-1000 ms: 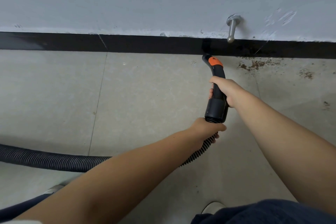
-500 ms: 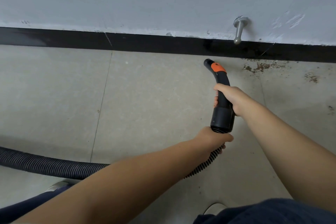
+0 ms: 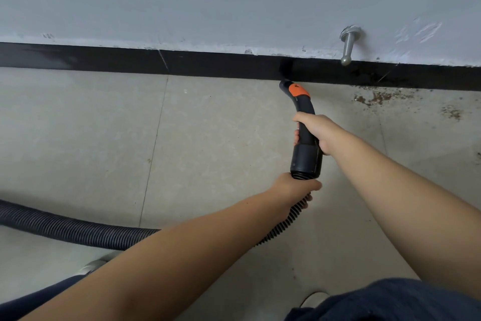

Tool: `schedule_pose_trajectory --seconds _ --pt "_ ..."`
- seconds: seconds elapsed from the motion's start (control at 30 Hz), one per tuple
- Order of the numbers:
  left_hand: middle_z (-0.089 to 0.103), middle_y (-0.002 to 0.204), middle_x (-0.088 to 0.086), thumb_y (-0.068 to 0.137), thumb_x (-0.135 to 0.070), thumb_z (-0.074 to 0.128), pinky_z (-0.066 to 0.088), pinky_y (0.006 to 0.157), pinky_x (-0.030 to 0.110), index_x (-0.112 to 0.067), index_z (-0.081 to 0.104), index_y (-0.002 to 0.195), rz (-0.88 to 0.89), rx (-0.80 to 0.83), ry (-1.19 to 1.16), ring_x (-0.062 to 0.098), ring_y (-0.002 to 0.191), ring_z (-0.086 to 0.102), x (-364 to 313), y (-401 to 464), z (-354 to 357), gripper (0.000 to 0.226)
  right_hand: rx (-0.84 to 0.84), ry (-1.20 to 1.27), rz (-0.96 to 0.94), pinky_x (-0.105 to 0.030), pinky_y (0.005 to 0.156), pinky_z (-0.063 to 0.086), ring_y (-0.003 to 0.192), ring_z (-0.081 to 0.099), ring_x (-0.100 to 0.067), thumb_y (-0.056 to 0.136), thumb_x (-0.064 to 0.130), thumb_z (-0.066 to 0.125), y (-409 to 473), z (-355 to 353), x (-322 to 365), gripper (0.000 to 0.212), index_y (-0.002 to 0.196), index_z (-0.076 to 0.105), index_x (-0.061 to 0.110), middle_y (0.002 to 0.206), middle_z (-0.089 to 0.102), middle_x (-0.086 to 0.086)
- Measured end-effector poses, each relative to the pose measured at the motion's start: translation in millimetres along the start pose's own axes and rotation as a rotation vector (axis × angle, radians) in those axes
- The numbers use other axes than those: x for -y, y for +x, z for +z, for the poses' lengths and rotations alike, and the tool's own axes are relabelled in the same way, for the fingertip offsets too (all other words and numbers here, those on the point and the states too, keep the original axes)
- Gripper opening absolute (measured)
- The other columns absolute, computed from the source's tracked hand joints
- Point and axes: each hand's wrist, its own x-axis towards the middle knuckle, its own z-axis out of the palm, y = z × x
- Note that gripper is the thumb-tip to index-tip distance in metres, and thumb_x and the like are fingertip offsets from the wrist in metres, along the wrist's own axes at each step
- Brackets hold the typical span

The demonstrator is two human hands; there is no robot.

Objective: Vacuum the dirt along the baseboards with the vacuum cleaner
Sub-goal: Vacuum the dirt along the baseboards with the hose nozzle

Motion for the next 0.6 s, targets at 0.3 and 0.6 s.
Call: schedule_pose_trajectory --seconds 0.3,0.6 --pt "0.053 0.074 0.004 0.087 -0.015 0.065 0.045 0.047 0.016 -0.015 0.053 0.089 0.0 -0.059 -0.05 0.013 0.059 0.051 8 -4 -19 0.012 0.069 -0.065 -0.011 -0.026 0.049 0.052 0.04 0.052 -0.018 0.086 0.014 0.06 2 35 2 0.021 0.101 0.048 0.007 0.063 0.055 -0.009" --pt "0.051 0.074 0.004 0.086 -0.012 0.063 0.044 0.052 0.019 -0.014 0.051 0.091 -0.022 -0.069 -0.122 0.013 0.059 0.049 27 -15 3 0.013 0.14 -0.247 -0.003 -0.032 0.058 0.051 0.044 0.054 -0.022 0.084 0.018 0.061 -5 32 -14 0.017 0.092 0.049 0.008 0.051 0.058 -0.007"
